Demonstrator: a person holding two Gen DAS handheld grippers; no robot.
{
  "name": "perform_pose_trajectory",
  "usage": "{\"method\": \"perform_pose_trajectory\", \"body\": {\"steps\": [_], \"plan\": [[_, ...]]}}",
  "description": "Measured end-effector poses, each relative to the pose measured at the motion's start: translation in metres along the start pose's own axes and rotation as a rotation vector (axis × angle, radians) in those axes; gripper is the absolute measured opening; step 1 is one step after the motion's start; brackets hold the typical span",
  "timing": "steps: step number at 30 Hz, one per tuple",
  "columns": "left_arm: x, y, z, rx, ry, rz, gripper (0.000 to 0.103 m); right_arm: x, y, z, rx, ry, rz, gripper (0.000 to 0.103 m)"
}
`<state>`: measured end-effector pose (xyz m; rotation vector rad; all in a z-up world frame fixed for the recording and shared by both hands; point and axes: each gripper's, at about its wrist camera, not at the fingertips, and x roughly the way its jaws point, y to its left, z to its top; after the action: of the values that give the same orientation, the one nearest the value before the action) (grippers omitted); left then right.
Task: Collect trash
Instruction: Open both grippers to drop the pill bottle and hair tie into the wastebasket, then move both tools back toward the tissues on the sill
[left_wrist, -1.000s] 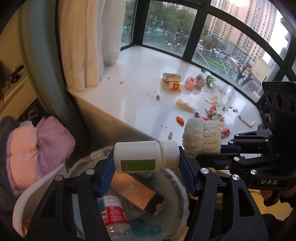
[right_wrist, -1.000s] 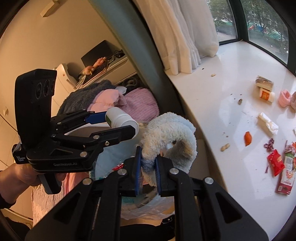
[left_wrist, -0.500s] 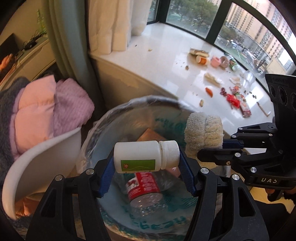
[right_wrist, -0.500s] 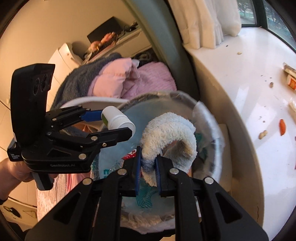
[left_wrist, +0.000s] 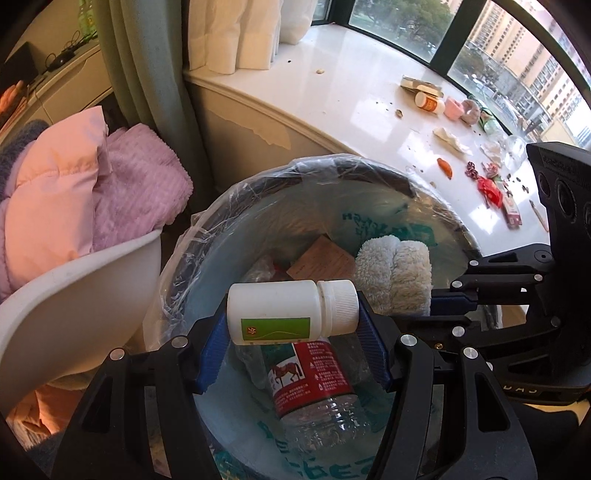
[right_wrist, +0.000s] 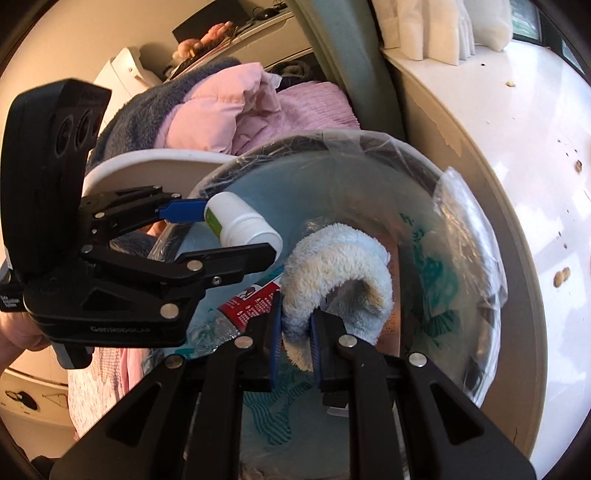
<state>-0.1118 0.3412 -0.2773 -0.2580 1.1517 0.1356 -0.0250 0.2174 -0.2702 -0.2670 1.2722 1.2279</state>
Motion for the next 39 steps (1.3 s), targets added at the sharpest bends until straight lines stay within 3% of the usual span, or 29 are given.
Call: {"method": "perform_pose_trajectory", "body": {"steps": [7,10,11,15,18,21,28,39], "plan": [[-0.001,0.004,-0.002,-0.022,-0.009,0.007,0.061,0.0,0.003,0.002,-0.033,0.015,-0.026,0.016],[-0.004,0.006,-0.001,-0.031,-0.018,0.016,0.063,-0.003,0.002,0.001,-0.038,0.011,-0.036,0.036],[-0.005,0.006,-0.001,-0.036,-0.022,0.019,0.064,-0.005,0.002,0.001,-0.036,0.01,-0.039,0.048],[-0.012,0.007,0.001,-0.049,-0.04,0.03,0.075,-0.011,0.002,-0.002,-0.035,-0.001,-0.04,0.057],[-0.017,0.006,0.002,-0.056,-0.058,0.038,0.083,-0.015,0.004,-0.004,-0.042,-0.001,-0.036,0.078],[-0.021,0.005,0.004,-0.061,-0.067,0.034,0.088,-0.021,0.006,-0.006,-0.054,-0.006,-0.037,0.086],[-0.03,-0.002,0.007,-0.055,-0.1,0.053,0.097,-0.039,0.012,-0.01,-0.077,-0.045,-0.06,0.087],[-0.039,-0.021,0.01,-0.025,-0.117,0.046,0.097,-0.071,0.003,-0.018,-0.075,-0.102,-0.122,0.087]]}}
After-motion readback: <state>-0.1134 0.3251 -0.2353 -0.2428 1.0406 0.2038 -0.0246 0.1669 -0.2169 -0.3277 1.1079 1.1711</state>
